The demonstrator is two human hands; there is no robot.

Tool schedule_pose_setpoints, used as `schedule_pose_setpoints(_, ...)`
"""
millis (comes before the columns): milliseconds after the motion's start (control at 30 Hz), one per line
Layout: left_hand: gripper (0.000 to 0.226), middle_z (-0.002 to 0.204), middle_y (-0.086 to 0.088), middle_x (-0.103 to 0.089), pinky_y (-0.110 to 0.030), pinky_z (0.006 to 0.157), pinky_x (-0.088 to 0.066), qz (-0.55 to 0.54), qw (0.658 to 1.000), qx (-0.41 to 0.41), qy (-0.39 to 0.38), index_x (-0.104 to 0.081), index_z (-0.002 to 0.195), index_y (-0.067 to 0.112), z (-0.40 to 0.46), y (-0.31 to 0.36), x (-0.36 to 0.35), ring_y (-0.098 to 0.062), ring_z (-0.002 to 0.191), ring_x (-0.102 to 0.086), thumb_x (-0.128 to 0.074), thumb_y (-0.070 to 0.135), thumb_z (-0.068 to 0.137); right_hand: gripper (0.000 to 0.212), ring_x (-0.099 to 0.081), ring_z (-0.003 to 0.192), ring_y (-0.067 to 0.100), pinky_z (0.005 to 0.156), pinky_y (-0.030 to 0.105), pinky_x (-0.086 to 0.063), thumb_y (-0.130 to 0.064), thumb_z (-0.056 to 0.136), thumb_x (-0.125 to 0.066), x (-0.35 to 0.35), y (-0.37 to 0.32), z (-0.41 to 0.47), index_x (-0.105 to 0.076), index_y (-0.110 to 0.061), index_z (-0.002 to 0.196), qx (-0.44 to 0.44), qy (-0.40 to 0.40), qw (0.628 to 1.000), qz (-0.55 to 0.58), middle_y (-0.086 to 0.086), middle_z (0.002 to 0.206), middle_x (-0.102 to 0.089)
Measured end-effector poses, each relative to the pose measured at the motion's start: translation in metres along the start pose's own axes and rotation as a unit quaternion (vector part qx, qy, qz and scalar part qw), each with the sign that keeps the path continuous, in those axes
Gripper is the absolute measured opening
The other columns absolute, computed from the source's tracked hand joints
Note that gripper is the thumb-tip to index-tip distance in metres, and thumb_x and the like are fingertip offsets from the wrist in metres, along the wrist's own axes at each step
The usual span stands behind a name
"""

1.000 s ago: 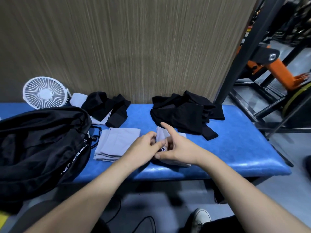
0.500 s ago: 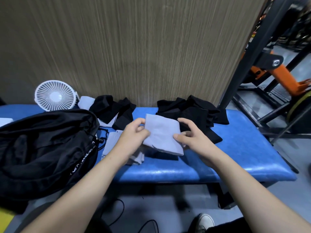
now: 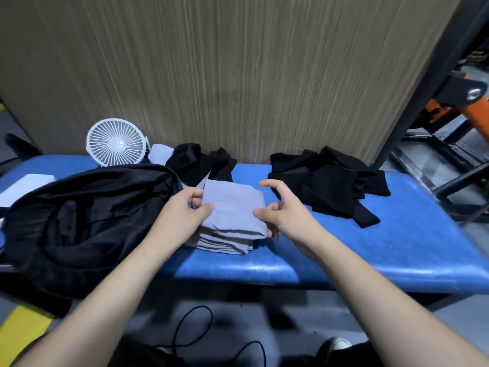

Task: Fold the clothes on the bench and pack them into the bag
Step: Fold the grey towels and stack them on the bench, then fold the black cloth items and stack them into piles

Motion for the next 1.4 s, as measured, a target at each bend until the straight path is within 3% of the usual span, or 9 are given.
schedule_pose_setpoints(167, 0.023, 0.078, 0.006, -0.058, -0.031, 0.07, -0.042, 0.123, 0.992, -0.005, 0.002, -0.063, 0.11, 0.023, 0.002, -0.017, 0.009, -0.01, 0.063, -0.05, -0.068, 0.021, 0.087, 0.046, -0.055, 0.045, 0.02, 0.046, 0.026, -0.041, -0.012, 0.089, -0.065, -0.018, 0.012, 0.005, -0.043, -0.028, 0.126, -0.019, 0.003, 0.99, -0.142, 0.01, 0.059, -0.058)
schedule_pose_setpoints(333, 0.051, 0.116, 0.002, -0.046, -0.034, 0.097, -0.044, 0.164, 0.983, -0.065, 0.044, -0.045, 0.14, 0.032, -0.003, -0.008, 0.014, -0.015, 0.096, -0.056, -0.061, 0.021, 0.092, 0.044, -0.059, 0.069, 0.019, 0.066, 0.033, -0.05, -0.037, 0.089, -0.063, -0.014, 0.007, 0.006, -0.041, -0.036, 0.127, 0.007, 0.048, 0.963, -0.266, 0.002, 0.067, -0.062)
schedule_pose_setpoints(433, 0.043, 0.13, 0.01, -0.043, -0.029, 0.106, -0.036, 0.207, 0.958, -0.191, 0.045, -0.054, 0.133, 0.035, -0.013, 0.022, 0.004, -0.012, 0.121, -0.043, -0.059, 0.02, 0.093, 0.035, -0.055, 0.061, 0.008, 0.063, 0.02, -0.045, -0.033, 0.09, -0.064, -0.011, -0.004, 0.0, -0.046, -0.036, 0.12, 0.022, 0.038, 0.964, -0.262, -0.001, 0.071, -0.064)
schedule_pose_setpoints(500, 0.035, 0.138, 0.012, -0.045, -0.033, 0.109, -0.035, 0.283, 0.928, -0.242, 0.019, -0.059, 0.128, 0.033, -0.018, 0.029, -0.012, -0.011, 0.13, -0.04, -0.058, 0.026, 0.093, 0.03, -0.056, 0.064, 0.01, 0.067, 0.021, -0.046, -0.031, 0.089, -0.067, -0.016, -0.002, -0.001, -0.052, -0.034, 0.114, 0.027, 0.01, 0.962, -0.271, 0.005, 0.084, -0.068)
schedule_pose_setpoints(667, 0.043, 0.156, 0.016, -0.028, -0.027, 0.114, -0.018, 0.394, 0.899, -0.183, -0.058, -0.042, 0.145, 0.033, -0.015, 0.002, -0.039, -0.008, 0.149, -0.015, -0.041, 0.036, 0.103, 0.029, -0.052, 0.084, 0.014, 0.076, 0.025, -0.04, -0.035, 0.087, -0.069, -0.034, 0.017, 0.007, -0.053, -0.037, 0.11, 0.037, -0.035, 0.952, -0.301, 0.008, 0.103, -0.057)
schedule_pose_setpoints(800, 0.043, 0.157, 0.01, -0.029, -0.027, 0.116, -0.015, 0.416, 0.888, -0.192, -0.048, -0.043, 0.146, 0.029, -0.012, -0.002, -0.028, -0.012, 0.149, -0.017, -0.041, 0.031, 0.103, 0.035, -0.05, 0.102, 0.021, 0.095, 0.035, -0.044, -0.037, 0.087, -0.069, -0.049, 0.019, 0.014, -0.054, -0.032, 0.118, 0.038, -0.039, 0.95, -0.307, 0.005, 0.105, -0.053)
schedule_pose_setpoints(1000, 0.036, 0.143, -0.002, -0.05, -0.03, 0.111, -0.022, 0.457, 0.867, -0.197, -0.008, -0.058, 0.132, 0.018, -0.008, -0.013, -0.01, -0.024, 0.139, -0.038, -0.055, 0.021, 0.096, 0.036, -0.049, 0.107, 0.023, 0.1, 0.038, -0.043, -0.038, 0.087, -0.068, -0.075, 0.016, 0.026, -0.054, -0.032, 0.12, 0.048, -0.055, 0.951, -0.3, 0.002, 0.104, -0.049)
schedule_pose_setpoints(1233, 0.031, 0.126, 0.009, -0.056, -0.025, 0.109, -0.02, 0.417, 0.891, -0.18, 0.011, -0.064, 0.123, 0.024, 0.003, -0.002, -0.003, -0.016, 0.126, -0.044, -0.059, 0.031, 0.093, 0.031, -0.05, 0.088, 0.012, 0.081, 0.027, -0.041, -0.035, 0.089, -0.07, -0.075, 0.01, 0.03, -0.054, -0.032, 0.116, 0.057, -0.093, 0.957, -0.268, 0.0, 0.1, -0.056)
schedule_pose_setpoints(1400, 0.019, 0.107, 0.009, -0.065, -0.037, 0.101, -0.038, 0.321, 0.935, -0.132, 0.067, -0.068, 0.108, 0.028, 0.03, 0.031, 0.007, -0.019, 0.109, -0.055, -0.059, 0.033, 0.091, 0.02, -0.054, 0.067, 0.015, 0.068, 0.03, -0.047, -0.034, 0.09, -0.068, -0.039, -0.003, 0.037, -0.054, -0.027, 0.102, 0.027, -0.042, 0.982, -0.182, 0.016, 0.09, -0.067)
Point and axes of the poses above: each hand's wrist, its own z-axis towards the middle knuckle, its own x-axis out of the back of the hand, y = z × x, the point moved 9 cm from there along z, towards the middle knuckle
